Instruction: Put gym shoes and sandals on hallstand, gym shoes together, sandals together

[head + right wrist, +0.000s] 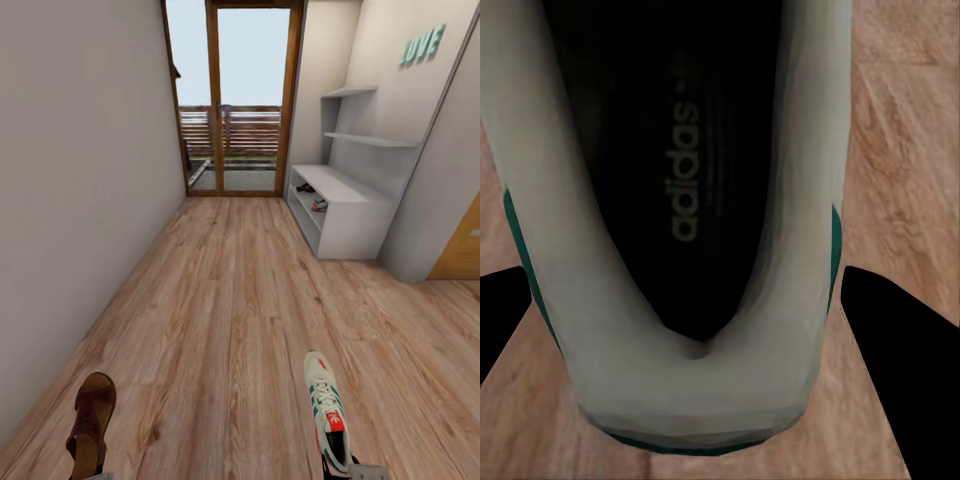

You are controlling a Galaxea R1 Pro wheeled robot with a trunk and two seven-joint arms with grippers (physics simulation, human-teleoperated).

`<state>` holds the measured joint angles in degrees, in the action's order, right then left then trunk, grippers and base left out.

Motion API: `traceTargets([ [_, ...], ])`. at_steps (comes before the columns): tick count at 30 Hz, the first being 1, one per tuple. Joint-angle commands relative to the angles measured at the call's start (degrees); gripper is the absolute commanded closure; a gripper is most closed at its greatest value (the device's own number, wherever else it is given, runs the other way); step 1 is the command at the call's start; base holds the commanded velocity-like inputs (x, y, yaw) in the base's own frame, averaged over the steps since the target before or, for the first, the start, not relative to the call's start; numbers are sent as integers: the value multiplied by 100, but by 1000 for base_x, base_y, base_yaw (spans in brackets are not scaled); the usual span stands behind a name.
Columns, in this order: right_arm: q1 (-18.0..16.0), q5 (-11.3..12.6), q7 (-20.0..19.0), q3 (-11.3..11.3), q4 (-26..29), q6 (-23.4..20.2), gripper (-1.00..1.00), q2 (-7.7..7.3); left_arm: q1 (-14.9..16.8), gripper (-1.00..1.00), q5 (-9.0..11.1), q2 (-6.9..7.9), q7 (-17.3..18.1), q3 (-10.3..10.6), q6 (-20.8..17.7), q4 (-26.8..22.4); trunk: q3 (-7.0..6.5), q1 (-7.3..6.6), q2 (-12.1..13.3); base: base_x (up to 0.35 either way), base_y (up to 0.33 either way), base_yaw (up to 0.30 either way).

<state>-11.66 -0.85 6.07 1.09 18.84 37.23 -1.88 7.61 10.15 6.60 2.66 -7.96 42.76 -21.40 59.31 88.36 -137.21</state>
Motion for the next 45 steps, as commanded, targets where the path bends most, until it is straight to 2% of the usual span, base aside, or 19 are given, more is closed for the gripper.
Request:
traceTargets([
  [1, -3, -12, 29, 14, -3, 12, 100, -3, 2, 100, 13, 0, 24, -10, 13, -1, 5, 2, -2, 334, -110, 0],
  [17, -3, -12, 26, 14, -3, 4, 100, -5, -2, 100, 13, -4, 26, -6, 13, 5, 5, 2, -2, 334, -103, 0],
  [45, -3, -12, 26, 14, -71, 6, 100, -5, -4, 100, 13, -2, 24, -4, 13, 21, 5, 2, -2, 338, -4, 0],
])
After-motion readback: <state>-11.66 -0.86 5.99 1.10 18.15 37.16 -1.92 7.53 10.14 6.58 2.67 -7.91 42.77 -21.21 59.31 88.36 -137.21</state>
